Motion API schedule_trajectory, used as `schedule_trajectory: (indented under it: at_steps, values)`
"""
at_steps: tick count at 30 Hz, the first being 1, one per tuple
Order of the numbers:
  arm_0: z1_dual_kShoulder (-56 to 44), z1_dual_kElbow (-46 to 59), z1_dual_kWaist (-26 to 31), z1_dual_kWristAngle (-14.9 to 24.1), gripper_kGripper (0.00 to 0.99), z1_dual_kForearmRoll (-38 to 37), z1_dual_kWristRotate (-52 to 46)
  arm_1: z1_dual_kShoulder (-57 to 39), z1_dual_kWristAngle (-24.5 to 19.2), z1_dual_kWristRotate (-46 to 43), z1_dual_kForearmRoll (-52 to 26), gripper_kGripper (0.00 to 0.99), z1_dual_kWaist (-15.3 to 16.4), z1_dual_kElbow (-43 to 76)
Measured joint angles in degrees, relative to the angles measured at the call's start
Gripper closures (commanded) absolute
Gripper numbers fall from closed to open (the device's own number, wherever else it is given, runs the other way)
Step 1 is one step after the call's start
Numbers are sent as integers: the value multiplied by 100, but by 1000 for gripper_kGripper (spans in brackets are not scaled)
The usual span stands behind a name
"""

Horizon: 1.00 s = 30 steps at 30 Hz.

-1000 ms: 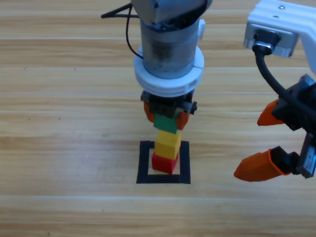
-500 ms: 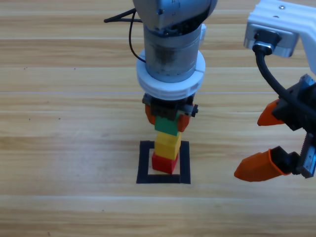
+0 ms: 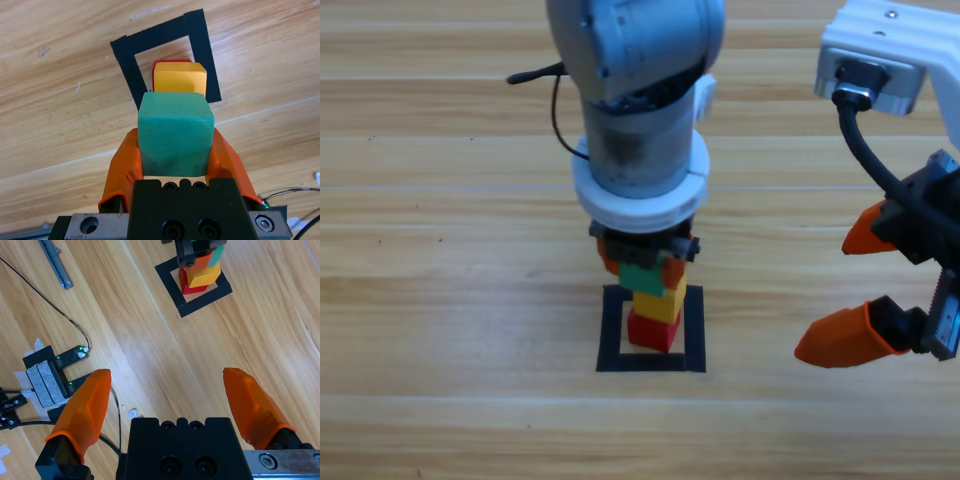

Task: Stack the blocks in the rectangular block: red at the bottom, yellow in the middle, green on top

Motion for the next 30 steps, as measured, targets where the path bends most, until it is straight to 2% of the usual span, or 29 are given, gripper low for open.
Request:
schedule_trajectory:
  at_steps: [30]
  values:
    - [93, -105, 34, -136, 950, -119, 44, 0, 0, 1, 55, 1, 0, -34]
